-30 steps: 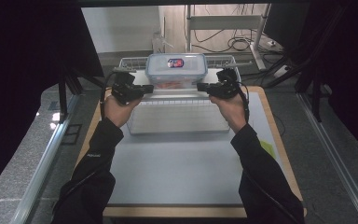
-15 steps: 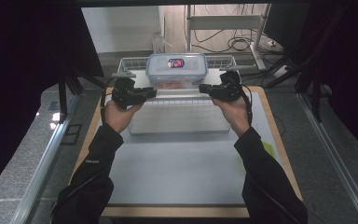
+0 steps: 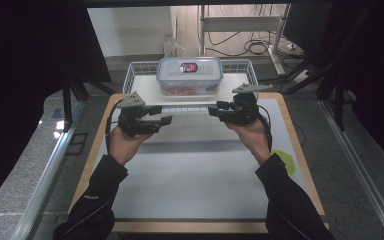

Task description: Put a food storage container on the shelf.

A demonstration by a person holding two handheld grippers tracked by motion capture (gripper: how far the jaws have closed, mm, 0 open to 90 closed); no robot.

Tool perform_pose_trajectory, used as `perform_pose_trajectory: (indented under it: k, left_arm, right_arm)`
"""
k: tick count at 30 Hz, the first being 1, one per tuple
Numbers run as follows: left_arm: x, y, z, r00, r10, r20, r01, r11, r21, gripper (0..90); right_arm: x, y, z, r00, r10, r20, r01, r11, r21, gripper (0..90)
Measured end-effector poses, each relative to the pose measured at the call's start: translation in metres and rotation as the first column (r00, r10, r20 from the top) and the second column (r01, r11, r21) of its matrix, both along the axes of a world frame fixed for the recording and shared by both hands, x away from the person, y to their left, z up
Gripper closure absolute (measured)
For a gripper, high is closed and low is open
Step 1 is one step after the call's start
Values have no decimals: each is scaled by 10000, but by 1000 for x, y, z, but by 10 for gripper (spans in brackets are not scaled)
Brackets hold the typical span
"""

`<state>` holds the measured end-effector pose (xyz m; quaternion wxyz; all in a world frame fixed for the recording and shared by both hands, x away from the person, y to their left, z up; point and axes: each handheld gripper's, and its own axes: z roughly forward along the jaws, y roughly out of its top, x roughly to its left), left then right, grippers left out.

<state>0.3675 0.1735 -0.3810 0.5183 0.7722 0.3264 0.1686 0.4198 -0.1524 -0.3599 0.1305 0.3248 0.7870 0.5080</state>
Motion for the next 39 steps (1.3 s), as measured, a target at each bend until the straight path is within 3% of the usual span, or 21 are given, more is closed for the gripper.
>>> perform_pose_trajectory:
  k: [8, 18, 22, 25, 32, 39]
  left_arm:
    - [-25, -6, -15, 9996, -210, 210, 202, 9992, 352, 267]
    - [-49, -17, -37, 9982, -570, 182, 558, 9967, 589, 184]
    - [-56, -19, -47, 9981, -566, 237, 546, 9955, 771, 148]
    - [-61, -17, -52, 9988, -451, 167, 434, 9946, 940, 114]
    - [-79, -5, -66, 9999, -155, -66, 160, 9963, 847, 50]
    - [-98, 5, -82, 10000, 51, 71, -57, 9972, 743, 25]
  right_arm:
    - [-23, 3, -14, 9986, 450, 275, -430, 9966, -697, 378]
    - [-45, -3, -33, 9960, 809, 390, -783, 9948, -655, 231]
    - [-50, -8, -42, 9964, 830, 147, -819, 9948, -601, 172]
    - [-54, -12, -47, 9971, 761, 83, -755, 9955, -578, 131]
    - [-68, -20, -56, 9970, 756, 140, -747, 9954, -598, 63]
    - [-82, -24, -69, 9960, 889, -79, -892, 9936, -690, 28]
